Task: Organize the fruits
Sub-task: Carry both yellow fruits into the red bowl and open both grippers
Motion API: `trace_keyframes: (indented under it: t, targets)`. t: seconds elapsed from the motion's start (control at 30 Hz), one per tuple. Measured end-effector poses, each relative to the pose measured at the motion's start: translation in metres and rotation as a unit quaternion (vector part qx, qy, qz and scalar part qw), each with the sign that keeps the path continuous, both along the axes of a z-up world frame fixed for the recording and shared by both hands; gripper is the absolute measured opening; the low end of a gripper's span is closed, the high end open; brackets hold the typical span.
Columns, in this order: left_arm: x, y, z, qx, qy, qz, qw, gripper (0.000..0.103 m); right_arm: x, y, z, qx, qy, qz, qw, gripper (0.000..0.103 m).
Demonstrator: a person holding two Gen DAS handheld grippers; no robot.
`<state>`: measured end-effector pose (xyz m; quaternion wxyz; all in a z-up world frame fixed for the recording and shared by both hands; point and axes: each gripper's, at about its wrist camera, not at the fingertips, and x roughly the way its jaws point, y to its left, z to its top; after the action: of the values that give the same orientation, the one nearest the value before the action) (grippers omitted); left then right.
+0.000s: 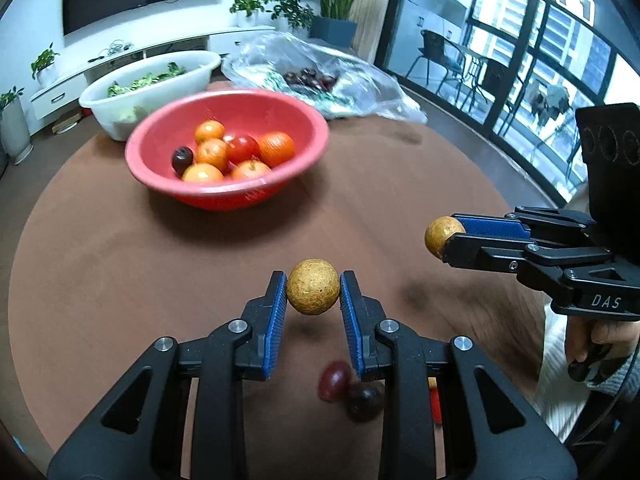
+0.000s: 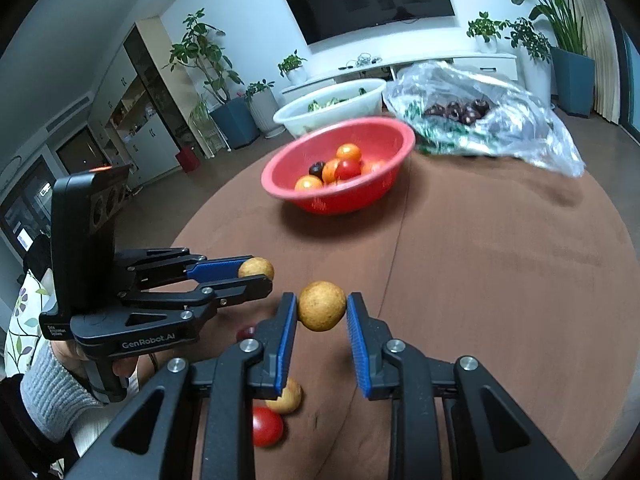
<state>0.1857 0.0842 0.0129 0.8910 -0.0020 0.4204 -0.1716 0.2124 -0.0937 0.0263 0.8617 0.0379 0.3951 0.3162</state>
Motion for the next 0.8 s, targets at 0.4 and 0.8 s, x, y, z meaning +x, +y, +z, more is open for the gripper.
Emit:
trace_keyframes:
  t: [0.4,0.8]
  targets:
    - [0.061,0.035,0.028,-0.011,-0.019,0.037,0.999,0.025,0.066,0.02,0.019,0.006,-0.01,-0.001,1.0,0.028]
    - [0.138,0.05,0.012,-0.005,-0.002,0.069,0.9976,0.026,0.15,0.052,0.01,-0.021,-0.002,-0.003,1.0,0.028]
